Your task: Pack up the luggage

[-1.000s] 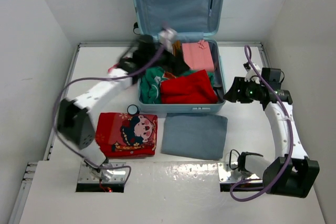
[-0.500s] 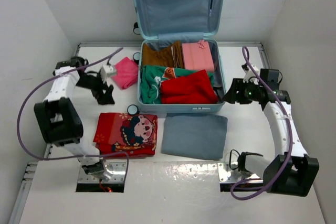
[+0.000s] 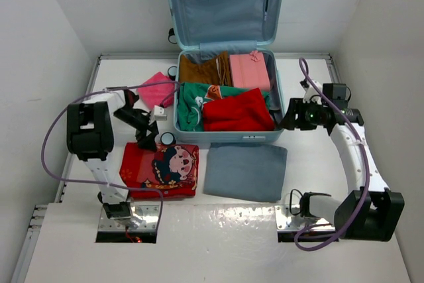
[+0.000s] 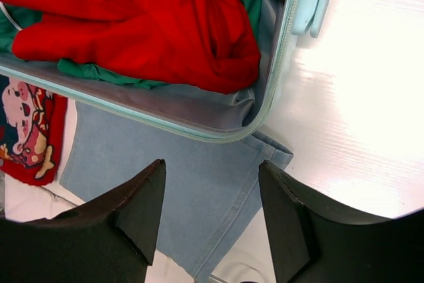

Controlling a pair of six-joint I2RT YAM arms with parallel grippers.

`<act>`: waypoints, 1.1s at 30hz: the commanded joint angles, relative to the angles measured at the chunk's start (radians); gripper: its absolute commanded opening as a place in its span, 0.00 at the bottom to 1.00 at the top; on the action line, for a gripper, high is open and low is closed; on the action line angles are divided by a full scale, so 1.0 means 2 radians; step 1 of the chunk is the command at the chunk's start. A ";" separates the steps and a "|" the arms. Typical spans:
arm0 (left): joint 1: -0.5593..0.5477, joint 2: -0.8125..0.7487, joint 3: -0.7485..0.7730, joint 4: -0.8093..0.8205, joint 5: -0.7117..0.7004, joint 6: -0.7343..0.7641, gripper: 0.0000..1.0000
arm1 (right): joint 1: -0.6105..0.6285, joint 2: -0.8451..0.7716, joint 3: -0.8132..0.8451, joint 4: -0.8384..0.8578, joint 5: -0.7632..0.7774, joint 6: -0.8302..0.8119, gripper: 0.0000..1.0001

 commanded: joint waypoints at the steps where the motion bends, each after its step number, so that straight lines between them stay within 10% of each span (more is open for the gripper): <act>1: -0.016 0.024 0.003 0.035 -0.002 0.012 0.99 | 0.008 0.005 0.025 -0.002 0.018 0.004 0.58; 16: -0.048 -0.065 -0.157 -0.018 -0.069 0.128 0.95 | 0.021 0.036 0.062 -0.014 0.022 -0.005 0.58; 21: -0.069 -0.069 -0.164 0.021 -0.069 0.061 0.61 | 0.021 0.039 0.070 -0.014 0.020 -0.009 0.55; 24: -0.069 -0.104 -0.138 0.008 -0.028 0.067 0.15 | 0.021 0.037 0.070 -0.014 0.019 -0.020 0.54; 33: -0.134 -0.308 -0.078 0.028 0.105 0.061 0.00 | 0.022 0.008 0.035 -0.009 0.013 -0.028 0.52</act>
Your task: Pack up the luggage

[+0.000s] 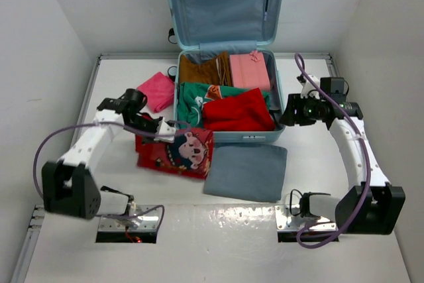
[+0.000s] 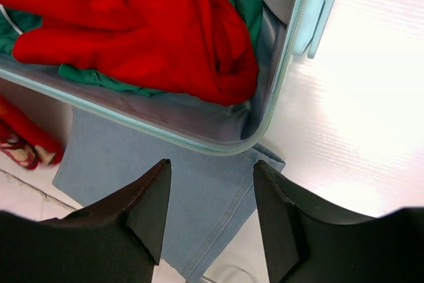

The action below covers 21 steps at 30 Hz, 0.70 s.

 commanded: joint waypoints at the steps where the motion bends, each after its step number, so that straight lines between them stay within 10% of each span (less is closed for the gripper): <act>1: -0.041 -0.080 0.026 0.036 0.112 -0.022 0.00 | 0.004 -0.026 -0.012 0.006 -0.005 -0.012 0.52; 8: -0.153 -0.120 0.037 0.200 0.129 -0.112 0.00 | 0.004 -0.029 -0.023 0.009 -0.010 -0.016 0.52; 15: -0.229 0.038 0.180 0.255 0.119 -0.199 0.00 | 0.004 -0.024 -0.012 0.007 -0.007 -0.005 0.52; 21: -0.258 0.193 0.324 0.448 0.016 -0.614 0.00 | 0.004 -0.038 -0.015 0.004 0.001 0.005 0.52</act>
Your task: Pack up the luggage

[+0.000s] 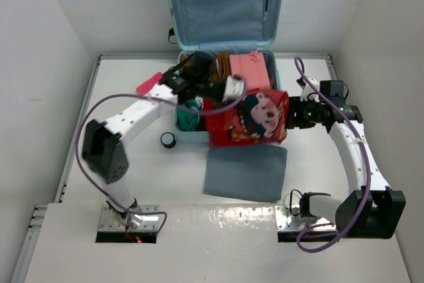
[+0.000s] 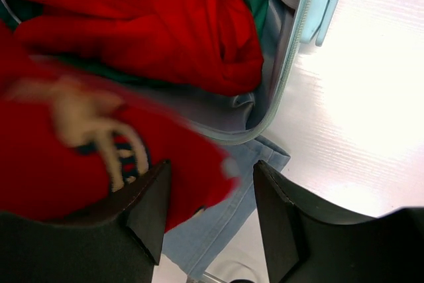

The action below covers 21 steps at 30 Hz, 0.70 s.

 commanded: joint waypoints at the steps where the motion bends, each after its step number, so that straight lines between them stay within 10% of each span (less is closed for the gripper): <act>1: 0.014 0.075 0.120 0.148 -0.065 -0.304 0.00 | 0.001 -0.017 0.003 0.005 0.007 0.006 0.52; 5: 0.079 0.153 0.192 0.177 -0.116 -0.512 0.00 | 0.001 -0.032 -0.011 0.006 0.011 0.007 0.52; 10: 0.183 0.143 0.088 0.284 -0.188 -0.707 0.00 | 0.001 -0.037 -0.020 0.012 0.009 0.011 0.52; 16: 0.233 0.132 -0.003 0.286 -0.266 -0.786 0.00 | 0.001 -0.024 -0.018 0.023 0.005 0.018 0.52; 21: 0.214 0.153 0.004 0.236 -0.303 -0.713 0.00 | 0.001 -0.012 -0.005 0.024 0.002 0.016 0.52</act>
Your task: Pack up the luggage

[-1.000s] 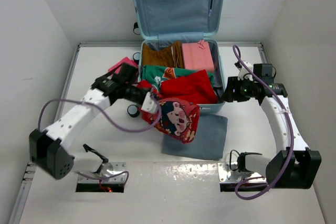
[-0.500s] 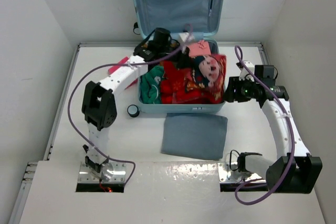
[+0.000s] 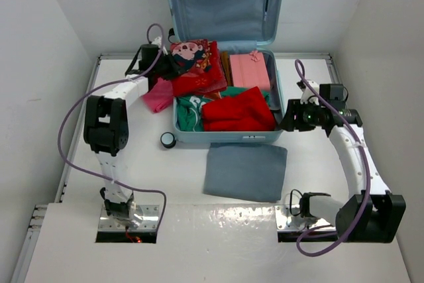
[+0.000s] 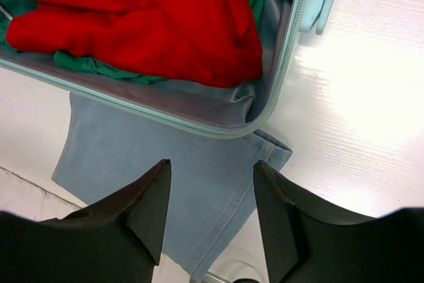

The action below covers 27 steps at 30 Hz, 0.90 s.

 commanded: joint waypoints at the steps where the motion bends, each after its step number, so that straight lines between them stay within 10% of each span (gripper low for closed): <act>1: -0.032 -0.002 0.025 -0.030 -0.046 0.042 0.00 | 0.001 0.010 0.018 0.016 -0.006 0.004 0.52; 10: -0.175 0.078 0.180 -0.218 -0.110 0.252 0.00 | 0.001 0.020 0.027 0.017 -0.008 0.007 0.52; 22: -0.177 0.079 0.080 -0.329 -0.172 0.265 0.01 | 0.002 0.014 0.029 0.015 -0.004 0.005 0.52; 27: -0.134 0.085 0.145 -0.334 -0.174 0.311 0.61 | 0.001 0.026 0.035 0.022 -0.011 0.011 0.52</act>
